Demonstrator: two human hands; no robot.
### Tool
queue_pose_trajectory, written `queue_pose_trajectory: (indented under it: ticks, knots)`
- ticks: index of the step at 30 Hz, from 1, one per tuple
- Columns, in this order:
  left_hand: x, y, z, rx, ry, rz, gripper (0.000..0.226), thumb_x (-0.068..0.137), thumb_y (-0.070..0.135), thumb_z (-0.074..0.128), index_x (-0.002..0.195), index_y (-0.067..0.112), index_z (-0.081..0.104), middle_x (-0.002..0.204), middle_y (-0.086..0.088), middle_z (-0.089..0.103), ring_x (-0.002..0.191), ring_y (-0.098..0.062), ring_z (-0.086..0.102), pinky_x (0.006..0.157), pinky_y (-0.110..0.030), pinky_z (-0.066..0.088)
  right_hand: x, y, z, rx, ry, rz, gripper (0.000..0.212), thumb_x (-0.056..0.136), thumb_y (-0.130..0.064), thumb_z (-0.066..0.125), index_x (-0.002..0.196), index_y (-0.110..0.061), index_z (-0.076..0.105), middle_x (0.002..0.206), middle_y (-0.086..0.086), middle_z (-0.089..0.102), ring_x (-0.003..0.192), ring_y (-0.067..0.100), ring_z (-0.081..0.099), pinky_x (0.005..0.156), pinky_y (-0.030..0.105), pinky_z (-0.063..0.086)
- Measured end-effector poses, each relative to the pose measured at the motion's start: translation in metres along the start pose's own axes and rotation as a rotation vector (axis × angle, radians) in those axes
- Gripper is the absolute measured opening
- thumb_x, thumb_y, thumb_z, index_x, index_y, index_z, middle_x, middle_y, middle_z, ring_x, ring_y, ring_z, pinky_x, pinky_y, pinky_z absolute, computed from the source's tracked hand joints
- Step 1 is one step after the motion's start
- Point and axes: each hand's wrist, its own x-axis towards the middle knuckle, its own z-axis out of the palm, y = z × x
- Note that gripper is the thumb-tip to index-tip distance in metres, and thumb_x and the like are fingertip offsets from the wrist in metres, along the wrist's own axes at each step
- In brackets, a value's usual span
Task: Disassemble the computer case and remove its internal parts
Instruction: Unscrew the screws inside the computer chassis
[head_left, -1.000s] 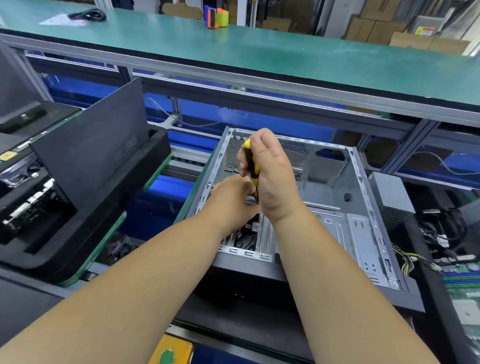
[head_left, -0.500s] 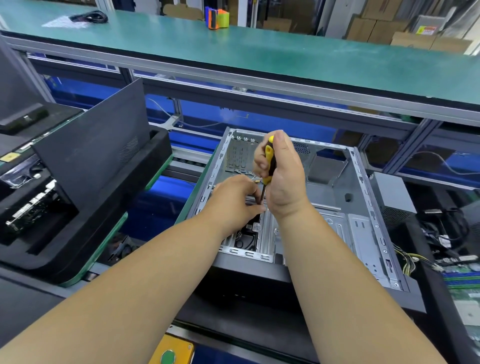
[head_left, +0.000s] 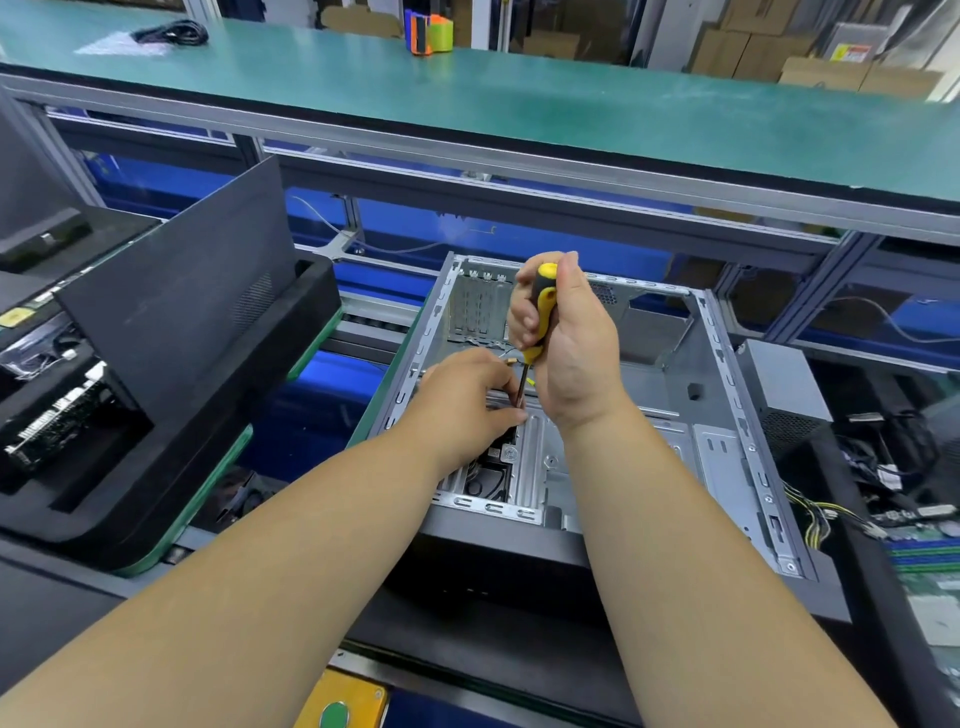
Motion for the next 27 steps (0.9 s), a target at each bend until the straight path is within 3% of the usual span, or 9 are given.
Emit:
queue_pose_trajectory:
  ticks: [7, 11, 17, 22, 27]
  knots:
    - [0.000, -0.001, 0.000, -0.003, -0.005, -0.001, 0.018, 0.080, 0.034, 0.077, 0.077, 0.034, 0.059, 0.096, 0.014, 0.052, 0.106, -0.014, 0.051, 0.098, -0.044, 0.041, -0.003, -0.001, -0.004, -0.052, 0.000, -0.033, 0.022, 0.102, -0.032, 0.040, 0.084, -0.020, 0.044, 0.064, -0.003, 0.044, 0.056, 0.016, 0.036, 0.053, 0.026, 0.032]
    - [0.000, -0.001, -0.001, 0.007, -0.006, -0.015, 0.017, 0.080, 0.036, 0.077, 0.077, 0.032, 0.060, 0.098, 0.014, 0.052, 0.105, -0.013, 0.051, 0.098, -0.044, 0.042, -0.003, -0.004, -0.008, -0.138, 0.001, -0.031, 0.033, 0.104, -0.035, 0.036, 0.087, -0.017, 0.057, 0.073, 0.000, 0.055, 0.063, 0.018, 0.049, 0.060, 0.027, 0.045]
    - [0.000, 0.001, -0.001, -0.006, 0.009, -0.028, 0.018, 0.078, 0.033, 0.079, 0.073, 0.025, 0.063, 0.096, 0.011, 0.056, 0.100, -0.015, 0.053, 0.095, -0.044, 0.043, -0.003, -0.001, 0.004, -0.001, 0.009, 0.036, 0.047, 0.105, -0.038, 0.027, 0.087, -0.006, 0.057, 0.061, 0.000, 0.044, 0.057, 0.013, 0.037, 0.054, 0.025, 0.030]
    - [0.000, -0.001, 0.000, -0.015, 0.013, -0.011, 0.018, 0.077, 0.033, 0.079, 0.074, 0.026, 0.062, 0.096, 0.010, 0.057, 0.100, -0.014, 0.053, 0.096, -0.044, 0.043, -0.005, -0.001, 0.004, -0.029, 0.000, 0.015, 0.023, 0.098, -0.034, 0.040, 0.089, -0.013, 0.045, 0.066, -0.001, 0.040, 0.058, 0.015, 0.032, 0.055, 0.027, 0.028]
    - [0.001, -0.001, 0.000, -0.013, 0.013, -0.007, 0.019, 0.078, 0.034, 0.079, 0.077, 0.029, 0.061, 0.095, 0.011, 0.056, 0.100, -0.014, 0.052, 0.096, -0.042, 0.042, -0.002, -0.009, -0.008, -0.028, -0.022, -0.020, 0.021, 0.101, -0.028, 0.040, 0.087, -0.015, 0.047, 0.069, 0.001, 0.048, 0.062, 0.018, 0.044, 0.060, 0.027, 0.039]
